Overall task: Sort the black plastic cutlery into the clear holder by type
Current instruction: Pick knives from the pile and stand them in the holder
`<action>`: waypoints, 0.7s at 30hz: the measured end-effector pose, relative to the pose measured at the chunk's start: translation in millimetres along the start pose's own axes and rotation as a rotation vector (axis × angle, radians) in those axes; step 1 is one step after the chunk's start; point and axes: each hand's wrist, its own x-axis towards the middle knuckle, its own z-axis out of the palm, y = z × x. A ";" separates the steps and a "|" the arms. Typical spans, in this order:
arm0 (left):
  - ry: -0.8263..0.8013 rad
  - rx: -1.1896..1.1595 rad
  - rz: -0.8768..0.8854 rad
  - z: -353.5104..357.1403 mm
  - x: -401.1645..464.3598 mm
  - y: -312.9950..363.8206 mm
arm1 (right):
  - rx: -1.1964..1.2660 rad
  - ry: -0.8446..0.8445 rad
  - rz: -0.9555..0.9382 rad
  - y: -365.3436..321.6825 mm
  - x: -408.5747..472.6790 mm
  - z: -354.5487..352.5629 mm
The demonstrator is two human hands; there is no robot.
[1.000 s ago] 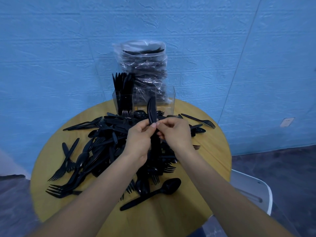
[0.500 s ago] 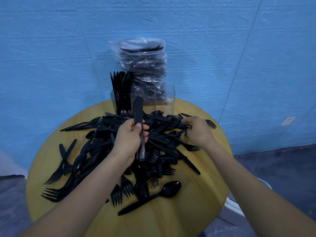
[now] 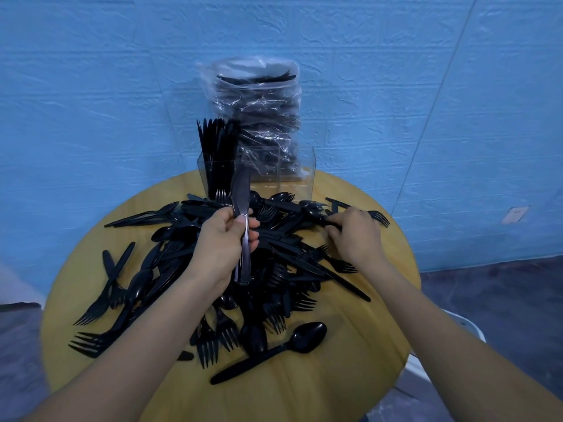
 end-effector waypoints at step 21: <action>0.097 -0.057 0.032 -52.9 -3.1 -9.8 | 0.594 0.038 0.037 -60.1 -28.8 -0.8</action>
